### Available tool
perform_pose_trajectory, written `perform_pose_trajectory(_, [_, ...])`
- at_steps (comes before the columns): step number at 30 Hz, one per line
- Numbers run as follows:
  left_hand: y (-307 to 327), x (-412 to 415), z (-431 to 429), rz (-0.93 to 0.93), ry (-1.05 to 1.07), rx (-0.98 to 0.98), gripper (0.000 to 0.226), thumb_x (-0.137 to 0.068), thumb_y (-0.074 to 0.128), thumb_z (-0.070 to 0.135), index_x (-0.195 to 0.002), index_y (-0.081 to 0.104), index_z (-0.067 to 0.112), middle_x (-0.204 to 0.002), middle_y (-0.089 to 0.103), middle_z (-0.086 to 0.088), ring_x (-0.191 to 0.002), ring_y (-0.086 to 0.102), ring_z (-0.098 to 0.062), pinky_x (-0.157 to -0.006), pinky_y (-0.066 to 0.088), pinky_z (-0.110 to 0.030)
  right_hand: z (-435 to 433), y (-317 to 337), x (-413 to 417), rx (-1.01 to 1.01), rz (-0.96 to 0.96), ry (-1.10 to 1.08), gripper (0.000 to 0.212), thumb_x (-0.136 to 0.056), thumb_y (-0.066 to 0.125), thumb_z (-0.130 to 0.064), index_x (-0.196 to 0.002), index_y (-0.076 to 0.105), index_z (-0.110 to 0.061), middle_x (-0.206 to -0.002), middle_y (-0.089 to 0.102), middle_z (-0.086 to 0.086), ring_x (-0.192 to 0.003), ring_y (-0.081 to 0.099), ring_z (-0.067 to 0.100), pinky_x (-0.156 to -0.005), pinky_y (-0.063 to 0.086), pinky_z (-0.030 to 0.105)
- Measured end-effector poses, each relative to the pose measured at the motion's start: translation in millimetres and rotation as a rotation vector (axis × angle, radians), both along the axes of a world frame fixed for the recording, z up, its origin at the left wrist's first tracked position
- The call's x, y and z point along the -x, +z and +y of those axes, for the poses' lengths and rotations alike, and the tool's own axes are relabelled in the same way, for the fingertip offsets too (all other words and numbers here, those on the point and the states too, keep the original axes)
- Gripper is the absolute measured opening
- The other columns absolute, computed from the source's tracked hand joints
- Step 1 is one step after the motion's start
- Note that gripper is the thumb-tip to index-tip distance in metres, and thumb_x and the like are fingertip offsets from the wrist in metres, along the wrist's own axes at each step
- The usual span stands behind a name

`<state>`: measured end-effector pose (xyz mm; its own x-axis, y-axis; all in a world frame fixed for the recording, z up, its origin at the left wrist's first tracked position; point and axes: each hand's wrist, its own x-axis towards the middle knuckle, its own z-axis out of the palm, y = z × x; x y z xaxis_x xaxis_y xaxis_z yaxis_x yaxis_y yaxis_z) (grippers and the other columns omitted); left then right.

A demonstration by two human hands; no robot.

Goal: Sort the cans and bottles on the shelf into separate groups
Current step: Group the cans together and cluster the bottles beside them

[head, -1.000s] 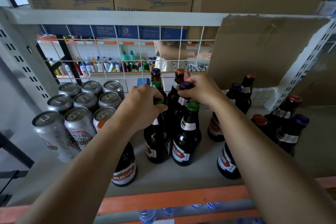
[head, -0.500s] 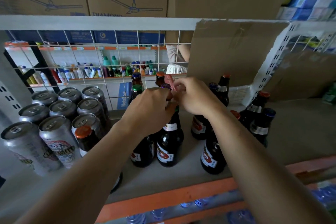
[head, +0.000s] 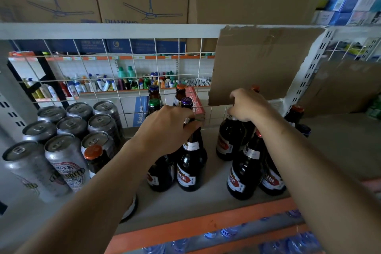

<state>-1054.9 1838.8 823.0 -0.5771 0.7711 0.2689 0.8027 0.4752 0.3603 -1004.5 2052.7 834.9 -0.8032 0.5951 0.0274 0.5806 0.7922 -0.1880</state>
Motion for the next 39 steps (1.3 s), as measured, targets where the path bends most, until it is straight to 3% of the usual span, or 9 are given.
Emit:
perform_pose_trajectory(4, [-0.3, -0.1, 1.2, -0.056, 0.014, 0.005, 0.028, -0.093, 0.050, 0.043, -0.110, 0.065, 0.026, -0.096, 0.071, 0.002, -0.085, 0.067, -0.017, -0.077, 0.056, -0.038, 2.9, 3.2, 4.1, 0.023, -0.062, 0.032, 0.028, -0.080, 0.068, -0.006, -0.109, 0.065, -0.006, -0.101, 0.067, 0.013, -0.087, 0.065, 0.030, -0.077, 0.057, 0.037])
perform_pose_trajectory(8, [-2.2, -0.8, 5.0, -0.122, 0.053, 0.029, 0.030, -0.094, 0.048, 0.043, -0.115, 0.063, 0.027, -0.104, 0.071, 0.004, -0.099, 0.063, -0.019, -0.093, 0.047, -0.045, -0.7, 3.5, 8.2, -0.013, -0.068, 0.043, 0.013, -0.074, 0.070, 0.001, -0.085, 0.068, -0.003, -0.074, 0.065, 0.014, -0.064, 0.062, 0.027, -0.048, 0.042, 0.024])
perform_pose_trajectory(10, [-2.3, -0.5, 6.3, -0.138, 0.067, 0.043, 0.030, -0.094, 0.048, 0.043, -0.116, 0.062, 0.028, -0.107, 0.070, 0.004, -0.102, 0.062, -0.020, -0.096, 0.044, -0.046, -5.2, 4.6, 11.6, -0.046, -0.098, 0.051, 0.008, -0.072, 0.070, 0.003, -0.074, 0.064, -0.001, -0.062, 0.058, 0.012, -0.053, 0.054, 0.024, -0.043, 0.034, 0.023])
perform_pose_trajectory(13, [-1.4, 0.5, 6.7, -0.159, 0.075, 0.047, 0.031, -0.093, 0.049, 0.044, -0.117, 0.063, 0.029, -0.108, 0.070, 0.005, -0.102, 0.062, -0.018, -0.095, 0.046, -0.045, -7.9, 7.2, 18.7, -0.075, -0.115, 0.102, 0.017, -0.076, 0.067, 0.003, -0.067, 0.055, -0.004, -0.059, 0.047, 0.010, -0.051, 0.043, 0.024, -0.042, 0.032, 0.025])
perform_pose_trajectory(20, [4.0, 1.1, 7.2, -0.210, 0.086, 0.060, 0.027, -0.092, 0.053, 0.040, -0.113, 0.067, 0.029, -0.105, 0.071, 0.008, -0.095, 0.064, -0.012, -0.090, 0.050, -0.038, 1.4, 4.9, 41.1, -0.064, -0.119, 0.147, 0.015, -0.080, 0.064, 0.003, -0.068, 0.059, -0.005, -0.056, 0.046, 0.009, -0.049, 0.043, 0.025, -0.042, 0.034, 0.022])
perform_pose_trajectory(23, [4.4, 0.3, 6.8, -0.220, 0.091, 0.061, 0.025, -0.092, 0.054, 0.040, -0.110, 0.069, 0.029, -0.101, 0.072, 0.009, -0.091, 0.064, -0.011, -0.087, 0.050, -0.035, 3.3, 1.9, 51.5, -0.040, -0.096, 0.159, 0.027, -0.080, 0.066, 0.003, -0.063, 0.049, -0.008, -0.056, 0.038, 0.008, -0.047, 0.037, 0.023, -0.040, 0.030, 0.022])
perform_pose_trajectory(27, [3.4, -0.3, 5.9, -0.229, 0.090, 0.046, 0.023, -0.092, 0.054, 0.040, -0.106, 0.070, 0.031, -0.097, 0.073, 0.010, -0.091, 0.065, -0.010, -0.088, 0.050, -0.038, 0.0, 3.3, 62.8, -0.017, -0.060, 0.180, 0.018, -0.081, 0.063, 0.003, -0.069, 0.056, -0.007, -0.067, 0.052, 0.009, -0.051, 0.044, 0.023, -0.042, 0.033, 0.022])
perform_pose_trajectory(34, [3.5, 0.7, 5.3, -0.229, 0.094, 0.038, 0.022, -0.091, 0.055, 0.041, -0.104, 0.070, 0.032, -0.090, 0.073, 0.010, -0.089, 0.065, -0.011, -0.087, 0.050, -0.040, -8.2, 10.1, 74.8, -0.033, -0.033, 0.209, 0.033, -0.080, 0.051, 0.010, -0.060, 0.036, -0.012, -0.064, 0.036, 0.008, -0.054, 0.033, 0.023, -0.040, 0.025, 0.027])
perform_pose_trajectory(39, [3.4, 1.4, 6.2, -0.252, 0.099, 0.032, 0.021, -0.091, 0.055, 0.041, -0.102, 0.070, 0.033, -0.093, 0.073, 0.010, -0.091, 0.065, -0.010, -0.089, 0.049, -0.040, -11.2, 9.3, 77.2, -0.021, 0.043, 0.203, 0.031, -0.083, 0.055, 0.008, -0.061, 0.042, -0.011, -0.061, 0.039, 0.005, -0.050, 0.038, 0.018, -0.041, 0.026, 0.027])
